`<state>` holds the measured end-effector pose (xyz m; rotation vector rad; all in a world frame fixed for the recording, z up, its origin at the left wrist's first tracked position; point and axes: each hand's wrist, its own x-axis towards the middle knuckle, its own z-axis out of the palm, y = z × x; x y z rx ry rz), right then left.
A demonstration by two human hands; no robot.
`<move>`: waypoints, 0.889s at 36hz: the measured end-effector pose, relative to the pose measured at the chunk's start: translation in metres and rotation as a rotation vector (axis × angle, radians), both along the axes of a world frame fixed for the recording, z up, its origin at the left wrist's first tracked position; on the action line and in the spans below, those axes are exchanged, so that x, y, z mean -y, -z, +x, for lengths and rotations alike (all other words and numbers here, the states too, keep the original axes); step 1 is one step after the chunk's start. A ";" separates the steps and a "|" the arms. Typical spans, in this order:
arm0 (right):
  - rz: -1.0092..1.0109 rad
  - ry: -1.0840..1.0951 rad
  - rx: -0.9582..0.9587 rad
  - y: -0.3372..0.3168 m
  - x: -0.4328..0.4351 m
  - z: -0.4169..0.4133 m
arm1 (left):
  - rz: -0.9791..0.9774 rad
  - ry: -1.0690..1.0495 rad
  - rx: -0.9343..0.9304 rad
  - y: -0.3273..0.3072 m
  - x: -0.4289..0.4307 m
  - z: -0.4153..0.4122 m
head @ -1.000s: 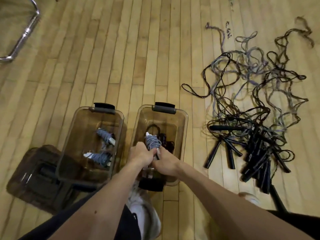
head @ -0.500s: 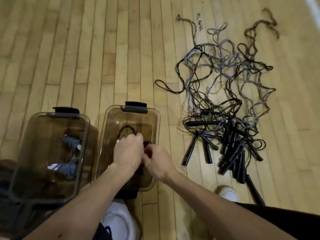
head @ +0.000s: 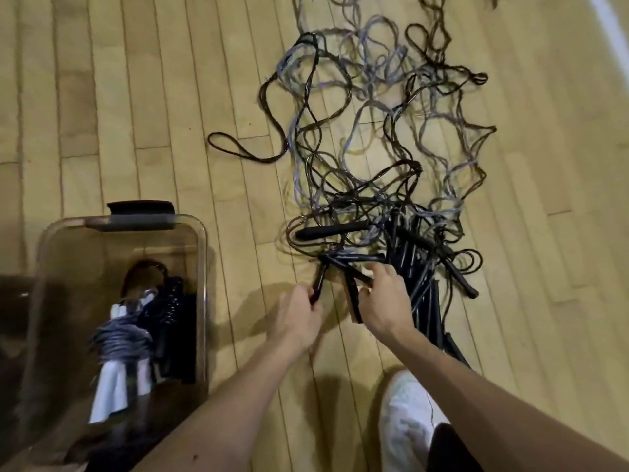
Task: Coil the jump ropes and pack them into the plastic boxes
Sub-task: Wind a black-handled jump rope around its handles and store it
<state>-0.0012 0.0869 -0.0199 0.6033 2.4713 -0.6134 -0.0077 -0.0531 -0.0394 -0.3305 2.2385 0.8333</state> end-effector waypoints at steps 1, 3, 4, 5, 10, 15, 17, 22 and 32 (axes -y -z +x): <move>0.028 -0.046 -0.007 0.006 -0.002 -0.003 | 0.002 -0.019 0.006 0.007 -0.004 -0.001; 0.062 -0.128 -0.047 0.018 -0.003 -0.009 | 0.000 -0.044 0.001 0.019 -0.011 -0.002; 0.064 -0.150 -0.063 0.024 -0.003 -0.012 | -0.021 -0.030 -0.017 0.023 -0.014 -0.003; 0.064 -0.166 -0.066 0.030 -0.002 -0.014 | -0.058 -0.003 -0.038 0.026 -0.017 -0.003; 0.202 -0.323 0.042 0.043 -0.004 -0.028 | -0.117 0.058 -0.067 0.031 -0.020 -0.006; 0.293 -0.448 0.106 0.036 -0.010 -0.027 | -0.128 0.074 0.054 0.026 -0.002 -0.001; 0.298 -0.471 0.107 0.030 -0.010 -0.018 | -0.146 0.079 0.102 0.025 0.007 0.001; -0.062 -0.271 0.198 0.013 -0.006 0.002 | -0.090 0.073 0.141 0.015 0.022 0.009; -0.825 0.065 0.512 -0.068 0.018 0.024 | 0.457 -0.419 0.334 -0.088 0.026 -0.007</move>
